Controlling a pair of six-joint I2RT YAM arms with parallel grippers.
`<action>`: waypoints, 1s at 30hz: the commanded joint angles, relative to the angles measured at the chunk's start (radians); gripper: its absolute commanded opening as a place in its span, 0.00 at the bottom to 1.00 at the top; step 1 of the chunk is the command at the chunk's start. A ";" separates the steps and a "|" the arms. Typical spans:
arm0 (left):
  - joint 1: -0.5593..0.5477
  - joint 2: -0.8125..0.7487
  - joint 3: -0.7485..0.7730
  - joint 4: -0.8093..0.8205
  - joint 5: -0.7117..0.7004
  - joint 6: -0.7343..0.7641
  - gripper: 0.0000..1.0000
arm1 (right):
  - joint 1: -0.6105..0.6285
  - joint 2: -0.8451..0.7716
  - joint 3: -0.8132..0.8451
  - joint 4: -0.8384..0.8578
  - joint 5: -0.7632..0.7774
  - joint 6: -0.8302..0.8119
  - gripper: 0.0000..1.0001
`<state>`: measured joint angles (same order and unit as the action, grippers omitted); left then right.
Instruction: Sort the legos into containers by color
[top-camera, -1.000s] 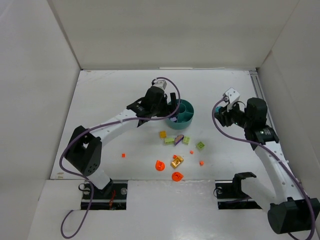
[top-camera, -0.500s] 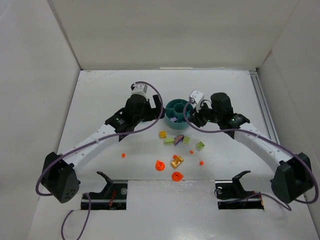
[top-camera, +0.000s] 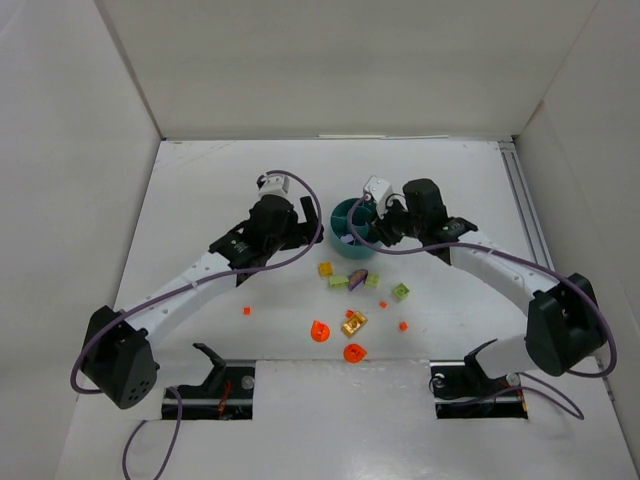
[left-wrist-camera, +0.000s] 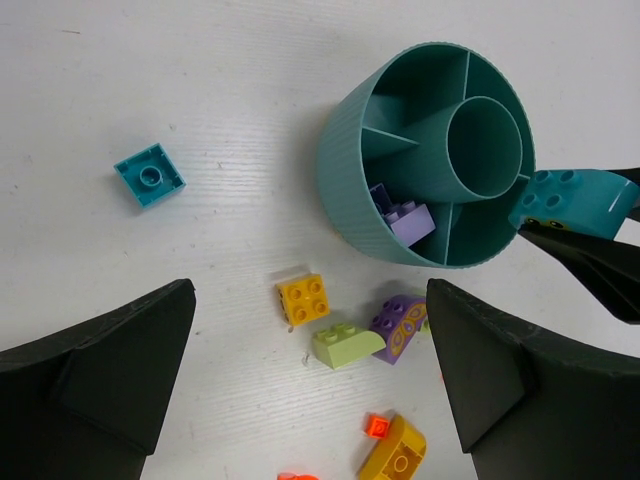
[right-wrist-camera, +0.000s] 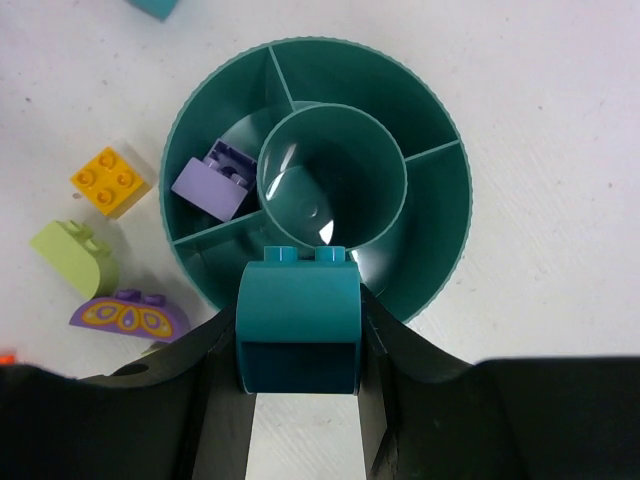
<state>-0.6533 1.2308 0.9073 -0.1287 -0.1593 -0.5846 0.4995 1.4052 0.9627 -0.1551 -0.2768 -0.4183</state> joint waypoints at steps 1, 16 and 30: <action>0.003 -0.044 -0.010 0.012 -0.016 -0.004 1.00 | 0.017 0.001 0.050 0.063 -0.009 -0.047 0.23; 0.003 -0.034 -0.001 0.012 -0.025 0.005 1.00 | 0.017 0.028 0.011 0.092 0.002 -0.037 0.46; 0.003 -0.025 0.008 0.003 -0.025 0.005 1.00 | 0.017 0.009 -0.009 0.092 0.005 -0.028 0.52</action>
<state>-0.6533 1.2243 0.9073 -0.1326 -0.1699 -0.5842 0.5064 1.4479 0.9642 -0.1165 -0.2653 -0.4488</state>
